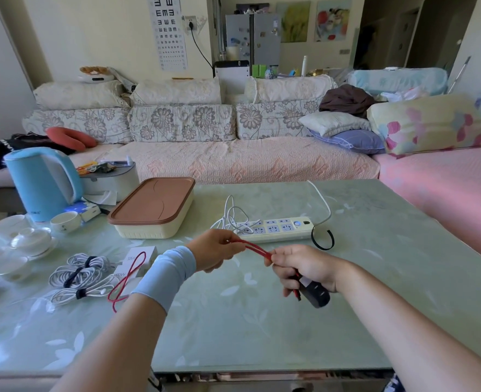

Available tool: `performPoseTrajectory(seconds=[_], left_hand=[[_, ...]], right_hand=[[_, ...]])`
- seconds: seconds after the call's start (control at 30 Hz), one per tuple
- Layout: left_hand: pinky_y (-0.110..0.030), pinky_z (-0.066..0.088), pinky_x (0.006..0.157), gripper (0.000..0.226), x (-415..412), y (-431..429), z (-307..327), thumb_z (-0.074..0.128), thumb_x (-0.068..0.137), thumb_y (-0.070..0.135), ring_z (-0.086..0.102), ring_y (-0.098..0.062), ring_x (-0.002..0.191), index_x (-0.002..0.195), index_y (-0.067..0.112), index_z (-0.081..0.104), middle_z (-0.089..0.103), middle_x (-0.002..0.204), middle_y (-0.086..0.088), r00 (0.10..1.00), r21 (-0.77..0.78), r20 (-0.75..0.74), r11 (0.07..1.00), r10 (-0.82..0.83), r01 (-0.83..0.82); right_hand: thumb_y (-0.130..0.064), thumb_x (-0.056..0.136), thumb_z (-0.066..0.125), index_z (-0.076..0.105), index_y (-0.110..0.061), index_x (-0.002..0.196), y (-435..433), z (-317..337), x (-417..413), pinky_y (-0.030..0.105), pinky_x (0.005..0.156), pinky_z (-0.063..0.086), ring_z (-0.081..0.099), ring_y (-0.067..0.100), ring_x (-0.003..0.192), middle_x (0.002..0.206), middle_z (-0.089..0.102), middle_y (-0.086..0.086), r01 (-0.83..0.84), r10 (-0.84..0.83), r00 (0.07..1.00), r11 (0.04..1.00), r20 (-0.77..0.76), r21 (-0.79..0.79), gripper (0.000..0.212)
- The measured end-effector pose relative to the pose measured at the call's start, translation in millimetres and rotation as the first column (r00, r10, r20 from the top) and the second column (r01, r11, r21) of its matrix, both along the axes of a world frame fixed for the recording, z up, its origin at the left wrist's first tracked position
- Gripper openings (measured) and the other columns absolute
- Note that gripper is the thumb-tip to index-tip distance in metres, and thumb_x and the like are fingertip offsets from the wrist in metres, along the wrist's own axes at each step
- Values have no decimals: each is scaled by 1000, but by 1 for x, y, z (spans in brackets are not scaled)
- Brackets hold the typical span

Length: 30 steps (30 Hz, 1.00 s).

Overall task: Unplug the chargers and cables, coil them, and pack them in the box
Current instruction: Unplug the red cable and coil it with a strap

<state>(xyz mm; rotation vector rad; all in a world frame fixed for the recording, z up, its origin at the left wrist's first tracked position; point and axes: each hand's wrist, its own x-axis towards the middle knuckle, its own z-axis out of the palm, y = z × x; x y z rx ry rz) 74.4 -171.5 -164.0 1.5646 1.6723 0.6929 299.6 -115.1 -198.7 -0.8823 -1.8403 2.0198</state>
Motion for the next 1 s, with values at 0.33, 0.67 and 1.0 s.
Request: performPoseTrajectory(seconds=[0.33,0.67,1.0], left_hand=[[-17,16,41,43,-7,8,22,47,94,54,23,-12,40,67,20,50,32,52,6,980,-141,105,978,169,-154],[-17,9,32,38,47,24,38,36,100,45,9,-5,37,75,18,47,22,45,11,314,-82,948,994,56,72],[-26,33,53,38,-1,25,21,56,90,49,34,-18,51,70,23,75,43,55,-2,936,202,-294,970,192,-136]], right_hand=[[-18,105,35,52,-15,94,15,14,1,28,53,44,35,12,45,60,29,-3,85,-108,985,982,-131,-168,20],[-30,83,75,70,-19,81,-24,39,-30,23,60,37,49,8,58,61,56,-12,-43,18,997,926,69,375,13],[-25,97,56,63,-15,82,1,31,-5,25,51,44,40,10,41,60,62,-1,-312,194,873,928,448,205,19]])
